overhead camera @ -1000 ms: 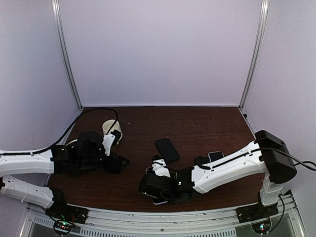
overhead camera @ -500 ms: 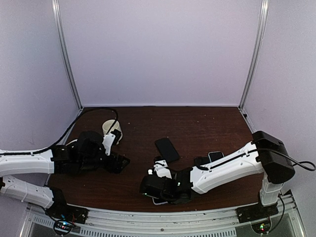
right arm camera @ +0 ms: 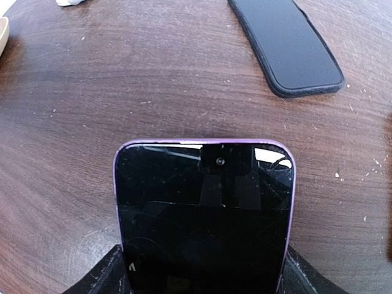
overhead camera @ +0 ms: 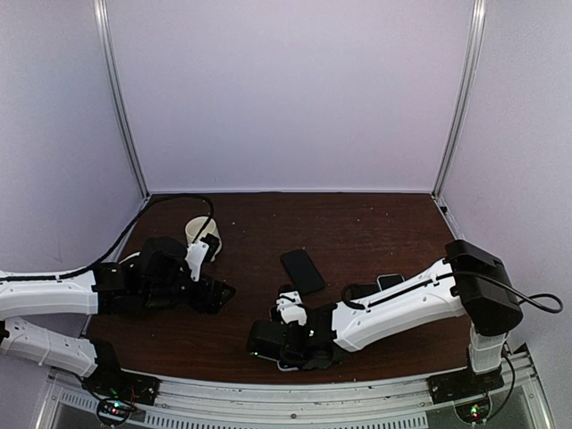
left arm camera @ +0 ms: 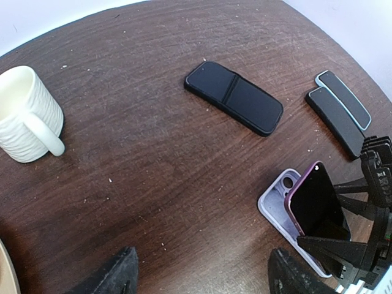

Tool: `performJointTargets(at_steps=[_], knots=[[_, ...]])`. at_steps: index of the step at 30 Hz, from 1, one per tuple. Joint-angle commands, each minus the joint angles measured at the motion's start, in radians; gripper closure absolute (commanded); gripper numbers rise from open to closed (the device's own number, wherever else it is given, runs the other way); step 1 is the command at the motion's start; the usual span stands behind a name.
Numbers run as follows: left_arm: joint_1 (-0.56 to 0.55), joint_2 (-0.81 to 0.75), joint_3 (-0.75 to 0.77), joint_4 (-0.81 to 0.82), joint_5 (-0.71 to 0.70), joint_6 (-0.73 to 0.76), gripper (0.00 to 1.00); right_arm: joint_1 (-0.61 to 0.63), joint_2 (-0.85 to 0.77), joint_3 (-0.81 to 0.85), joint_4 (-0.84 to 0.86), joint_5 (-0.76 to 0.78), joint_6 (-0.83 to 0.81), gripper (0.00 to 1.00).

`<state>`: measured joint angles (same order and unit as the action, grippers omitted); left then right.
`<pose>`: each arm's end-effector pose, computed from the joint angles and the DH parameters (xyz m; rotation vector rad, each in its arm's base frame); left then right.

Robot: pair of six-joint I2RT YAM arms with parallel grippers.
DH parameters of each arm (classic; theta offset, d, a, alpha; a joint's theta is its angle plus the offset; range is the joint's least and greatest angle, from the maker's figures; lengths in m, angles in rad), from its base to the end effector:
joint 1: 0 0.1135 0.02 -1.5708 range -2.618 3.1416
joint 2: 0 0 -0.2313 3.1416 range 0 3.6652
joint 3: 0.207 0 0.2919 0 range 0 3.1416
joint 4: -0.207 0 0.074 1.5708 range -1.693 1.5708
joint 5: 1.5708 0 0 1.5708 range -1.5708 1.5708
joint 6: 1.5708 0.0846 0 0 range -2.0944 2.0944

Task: Put the phone into the phone case
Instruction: Install the phone into the phone case.

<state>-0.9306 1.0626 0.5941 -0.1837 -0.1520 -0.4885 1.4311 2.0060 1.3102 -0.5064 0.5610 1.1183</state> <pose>0.1983 -0.2447 0.1444 0.4166 2.2459 -0.6036 0.1041 0.4173 0.0503 -0.2561 2.4835 0.2349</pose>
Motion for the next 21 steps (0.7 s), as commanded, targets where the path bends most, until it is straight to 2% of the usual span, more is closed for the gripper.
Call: performJointTargets(at_steps=[1, 6, 8, 18, 21], knots=[[-0.004, 0.002, 0.0, 0.041, 0.012, 0.014, 0.23, 0.02, 0.045, -0.008, -0.103, -0.023, 0.042, 0.62], [-0.004, 0.004, 0.001, 0.042, 0.012, 0.015, 0.23, 0.015, 0.035, -0.027, -0.089, -0.026, 0.054, 0.37], [-0.005, 0.003, 0.003, 0.038, 0.009, 0.02, 0.23, 0.012, 0.035, -0.025, -0.092, -0.03, 0.054, 0.31], [-0.005, -0.004, 0.004, 0.035, -0.004, 0.026, 0.23, 0.003, 0.024, -0.028, -0.081, -0.032, 0.028, 0.15], [-0.005, -0.005, 0.003, 0.035, -0.004, 0.027, 0.23, 0.002, 0.016, -0.033, -0.078, -0.032, 0.029, 0.14]])
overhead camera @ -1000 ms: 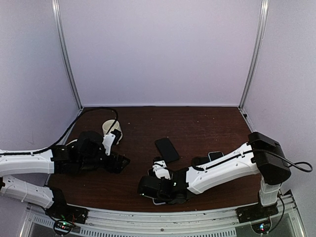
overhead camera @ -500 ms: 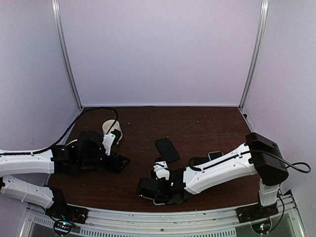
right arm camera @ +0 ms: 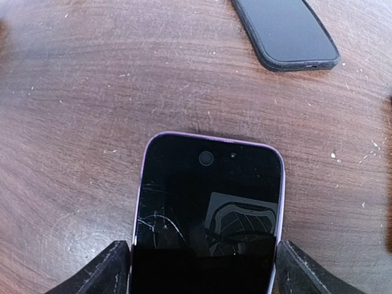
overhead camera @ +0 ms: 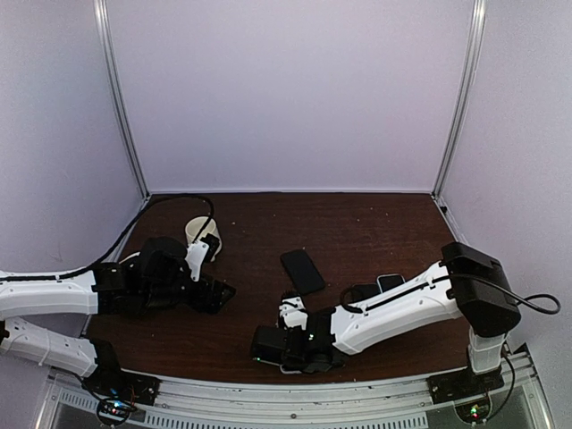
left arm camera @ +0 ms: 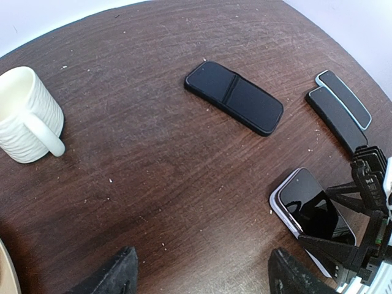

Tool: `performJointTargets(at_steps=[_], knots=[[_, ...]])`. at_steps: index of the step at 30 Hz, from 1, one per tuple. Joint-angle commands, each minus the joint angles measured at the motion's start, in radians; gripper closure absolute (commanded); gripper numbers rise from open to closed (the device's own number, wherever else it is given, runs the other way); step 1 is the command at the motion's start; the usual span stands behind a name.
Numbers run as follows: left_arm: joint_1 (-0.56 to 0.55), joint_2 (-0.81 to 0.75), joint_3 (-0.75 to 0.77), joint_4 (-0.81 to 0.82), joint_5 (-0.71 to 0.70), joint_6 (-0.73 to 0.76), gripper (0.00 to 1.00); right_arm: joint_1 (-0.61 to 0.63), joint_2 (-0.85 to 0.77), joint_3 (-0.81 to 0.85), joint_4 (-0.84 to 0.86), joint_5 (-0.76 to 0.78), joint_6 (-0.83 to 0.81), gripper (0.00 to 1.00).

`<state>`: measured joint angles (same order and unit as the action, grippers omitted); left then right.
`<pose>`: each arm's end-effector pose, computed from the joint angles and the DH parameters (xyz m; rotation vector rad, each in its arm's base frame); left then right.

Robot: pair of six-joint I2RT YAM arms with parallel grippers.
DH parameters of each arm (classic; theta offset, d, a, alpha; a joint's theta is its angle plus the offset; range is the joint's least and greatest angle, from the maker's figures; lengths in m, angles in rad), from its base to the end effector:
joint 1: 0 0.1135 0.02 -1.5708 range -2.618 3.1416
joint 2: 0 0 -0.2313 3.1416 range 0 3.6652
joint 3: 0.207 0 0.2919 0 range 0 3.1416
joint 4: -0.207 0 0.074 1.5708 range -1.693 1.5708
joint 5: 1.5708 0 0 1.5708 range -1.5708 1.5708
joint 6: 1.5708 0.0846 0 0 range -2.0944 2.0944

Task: Put the phone into the phone case
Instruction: Install the phone into the phone case, then press the phone with the phone case at the bottom left corner of the phone case.

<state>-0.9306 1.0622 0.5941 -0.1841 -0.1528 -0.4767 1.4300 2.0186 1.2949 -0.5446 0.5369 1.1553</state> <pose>0.1983 -0.2446 0.1445 0.4291 2.2418 -0.5967 0.1015 0.4074 0.0378 -0.2423 2.5309 0.1804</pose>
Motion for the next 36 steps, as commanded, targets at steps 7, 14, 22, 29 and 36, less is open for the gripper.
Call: performJointTargets(at_steps=[7, 14, 22, 29, 36], knots=[[-0.005, -0.003, 0.004, 0.035, -0.005, 0.019, 0.23, 0.001, -0.037, -0.003, -0.07, -0.004, -0.045, 0.14], [-0.004, -0.001, 0.009, 0.031, -0.008, 0.024, 0.23, 0.003, -0.097, 0.049, -0.121, -0.132, -0.21, 0.29], [-0.005, -0.014, 0.01, 0.022, -0.019, 0.03, 0.23, 0.05, -0.009, 0.184, -0.245, -0.2, -0.172, 0.61], [-0.005, -0.012, 0.01, 0.02, -0.016, 0.032, 0.23, 0.054, 0.007, 0.157, -0.205, -0.257, -0.148, 0.8], [-0.004, -0.012, 0.011, 0.02, -0.017, 0.032, 0.23, 0.056, 0.039, 0.135, -0.217, -0.29, -0.123, 0.91]])
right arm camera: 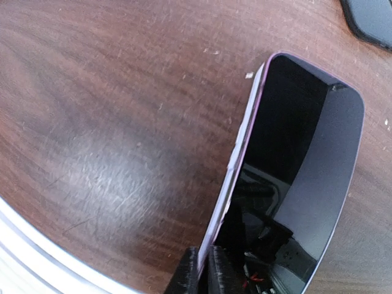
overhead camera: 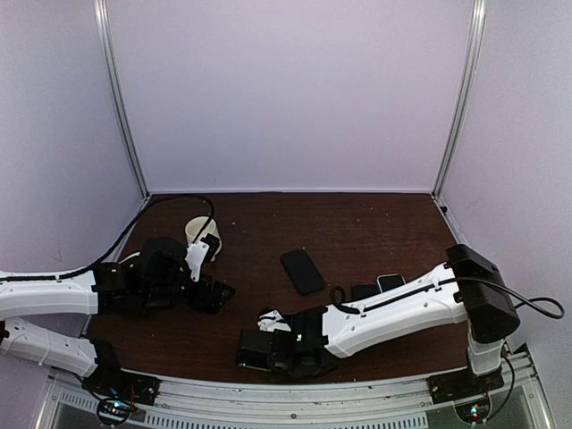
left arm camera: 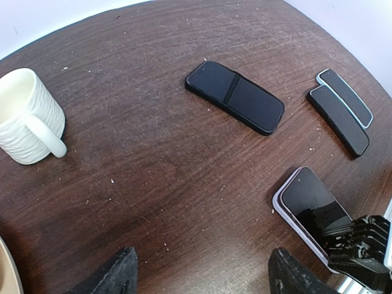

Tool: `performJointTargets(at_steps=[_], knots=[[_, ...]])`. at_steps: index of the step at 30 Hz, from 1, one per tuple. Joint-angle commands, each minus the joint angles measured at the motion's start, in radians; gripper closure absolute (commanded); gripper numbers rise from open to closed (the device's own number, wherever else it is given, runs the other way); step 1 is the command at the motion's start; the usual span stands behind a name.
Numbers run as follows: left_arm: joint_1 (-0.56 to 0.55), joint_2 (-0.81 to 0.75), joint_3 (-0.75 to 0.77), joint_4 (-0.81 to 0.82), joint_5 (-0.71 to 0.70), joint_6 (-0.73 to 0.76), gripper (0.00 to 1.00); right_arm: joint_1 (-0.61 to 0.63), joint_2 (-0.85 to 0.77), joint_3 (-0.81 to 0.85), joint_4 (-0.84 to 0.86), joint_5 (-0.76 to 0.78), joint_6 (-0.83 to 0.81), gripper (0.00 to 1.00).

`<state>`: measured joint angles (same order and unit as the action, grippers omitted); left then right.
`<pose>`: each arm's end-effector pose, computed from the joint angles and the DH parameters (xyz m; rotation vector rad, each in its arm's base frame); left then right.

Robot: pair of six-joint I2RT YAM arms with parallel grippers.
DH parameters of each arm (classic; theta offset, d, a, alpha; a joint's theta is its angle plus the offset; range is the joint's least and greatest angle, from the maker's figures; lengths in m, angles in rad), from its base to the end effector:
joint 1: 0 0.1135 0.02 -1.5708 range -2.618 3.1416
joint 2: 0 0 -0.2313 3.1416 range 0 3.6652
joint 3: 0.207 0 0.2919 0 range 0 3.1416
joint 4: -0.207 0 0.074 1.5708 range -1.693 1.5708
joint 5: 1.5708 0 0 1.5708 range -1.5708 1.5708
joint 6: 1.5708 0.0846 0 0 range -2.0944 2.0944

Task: Put the phone into the phone case
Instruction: Press the phone with the phone case at the bottom left corner of the phone case, then pick up the phone with the phone case at the corner of the board.

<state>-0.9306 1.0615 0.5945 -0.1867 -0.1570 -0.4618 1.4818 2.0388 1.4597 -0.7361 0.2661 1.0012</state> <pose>0.1984 -0.2442 0.1446 0.4432 2.2370 -0.5839 0.0609 0.4319 0.0632 -0.6197 2.7314 0.2193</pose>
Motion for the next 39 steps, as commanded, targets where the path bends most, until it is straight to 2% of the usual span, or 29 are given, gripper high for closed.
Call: performJointTargets(at_steps=[1, 6, 14, 18, 19, 22, 27, 31, 39], knots=[[-0.005, -0.011, 0.011, 0.022, -0.015, 0.017, 0.23, 0.005, 0.014, -0.041, -0.026, -0.017, 0.042, 0.93], [-0.005, -0.008, 0.013, 0.021, -0.016, 0.017, 0.23, 0.004, 0.001, -0.11, -0.02, -0.02, 0.076, 1.0], [-0.004, -0.006, 0.017, 0.016, -0.023, 0.023, 0.23, 0.002, 0.042, -0.131, -0.02, -0.074, 0.069, 1.0], [-0.005, -0.005, 0.018, 0.015, -0.024, 0.023, 0.23, -0.009, -0.007, -0.152, -0.023, -0.042, 0.068, 1.0], [-0.005, -0.004, 0.019, 0.015, -0.024, 0.024, 0.23, -0.014, -0.031, -0.146, -0.032, -0.025, 0.055, 0.97], [-0.004, -0.002, 0.022, 0.014, -0.024, 0.025, 0.23, -0.027, -0.1, -0.106, -0.059, 0.029, 0.0, 0.66], [-0.005, -0.005, 0.023, 0.012, -0.028, 0.028, 0.23, -0.047, -0.155, -0.08, -0.045, 0.051, -0.017, 0.03], [-0.005, -0.008, 0.022, 0.013, -0.025, 0.028, 0.23, -0.075, -0.154, -0.121, -0.025, 0.032, 0.039, 0.0], [-0.004, -0.008, 0.022, 0.013, -0.021, 0.028, 0.23, -0.11, -0.113, -0.162, 0.098, -0.066, 0.051, 0.0]])
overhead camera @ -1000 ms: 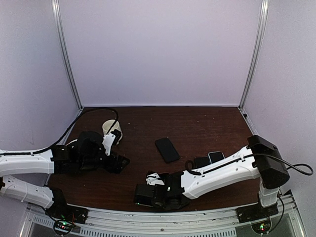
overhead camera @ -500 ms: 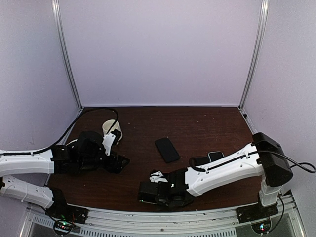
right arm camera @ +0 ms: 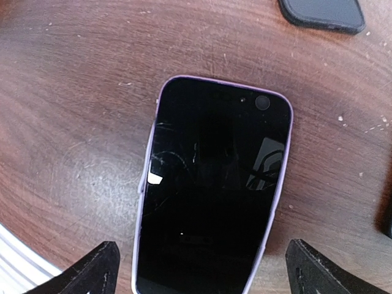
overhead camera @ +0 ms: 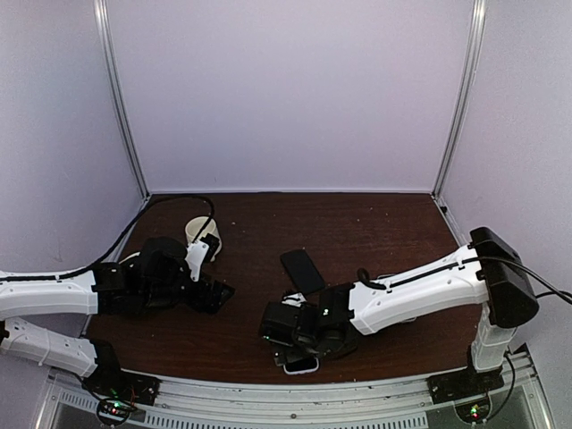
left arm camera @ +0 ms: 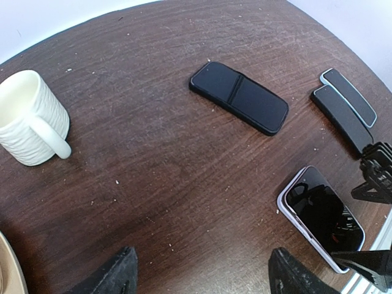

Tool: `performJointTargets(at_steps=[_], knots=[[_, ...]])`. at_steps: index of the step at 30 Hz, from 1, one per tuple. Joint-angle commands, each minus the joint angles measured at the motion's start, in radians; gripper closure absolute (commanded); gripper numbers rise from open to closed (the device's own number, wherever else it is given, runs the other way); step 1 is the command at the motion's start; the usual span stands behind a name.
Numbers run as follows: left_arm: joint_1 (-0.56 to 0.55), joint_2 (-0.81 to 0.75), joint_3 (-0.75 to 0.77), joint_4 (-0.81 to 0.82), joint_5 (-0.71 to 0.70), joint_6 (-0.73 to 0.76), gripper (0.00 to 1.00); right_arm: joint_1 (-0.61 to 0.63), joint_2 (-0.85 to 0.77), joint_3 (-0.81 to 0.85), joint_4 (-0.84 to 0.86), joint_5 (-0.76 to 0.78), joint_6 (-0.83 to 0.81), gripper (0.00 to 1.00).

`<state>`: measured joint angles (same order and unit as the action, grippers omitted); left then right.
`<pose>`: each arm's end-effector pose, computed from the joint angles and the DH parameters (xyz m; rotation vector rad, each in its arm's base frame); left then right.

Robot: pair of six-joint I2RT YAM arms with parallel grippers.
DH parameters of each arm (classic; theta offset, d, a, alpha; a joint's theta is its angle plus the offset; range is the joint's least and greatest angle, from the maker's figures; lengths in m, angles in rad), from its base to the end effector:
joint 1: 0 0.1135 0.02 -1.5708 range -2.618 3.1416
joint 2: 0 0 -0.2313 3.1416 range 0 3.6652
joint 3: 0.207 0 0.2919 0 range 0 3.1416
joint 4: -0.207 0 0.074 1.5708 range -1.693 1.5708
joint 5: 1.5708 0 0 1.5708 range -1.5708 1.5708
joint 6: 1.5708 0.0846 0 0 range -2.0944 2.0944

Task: Put the phone into the phone case
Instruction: Pick up the phone with the phone case at the corner of the board.

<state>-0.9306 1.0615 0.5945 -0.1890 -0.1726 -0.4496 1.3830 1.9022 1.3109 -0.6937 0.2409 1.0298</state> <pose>0.1992 -0.2431 0.1444 0.4475 2.2310 -0.5607 0.0964 0.3989 0.0730 -0.4447 2.7700 0.2561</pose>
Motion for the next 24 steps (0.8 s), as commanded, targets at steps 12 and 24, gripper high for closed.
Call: performJointTargets(at_steps=[12, 24], knots=[[-0.004, -0.006, 0.021, 0.019, -0.004, 0.016, 0.23, -0.007, 0.111, 0.003, 0.026, -0.08, 0.033, 0.03], [-0.004, -0.005, 0.019, 0.02, -0.007, 0.017, 0.23, 0.014, 0.123, 0.042, -0.055, -0.013, 0.016, 0.4]])
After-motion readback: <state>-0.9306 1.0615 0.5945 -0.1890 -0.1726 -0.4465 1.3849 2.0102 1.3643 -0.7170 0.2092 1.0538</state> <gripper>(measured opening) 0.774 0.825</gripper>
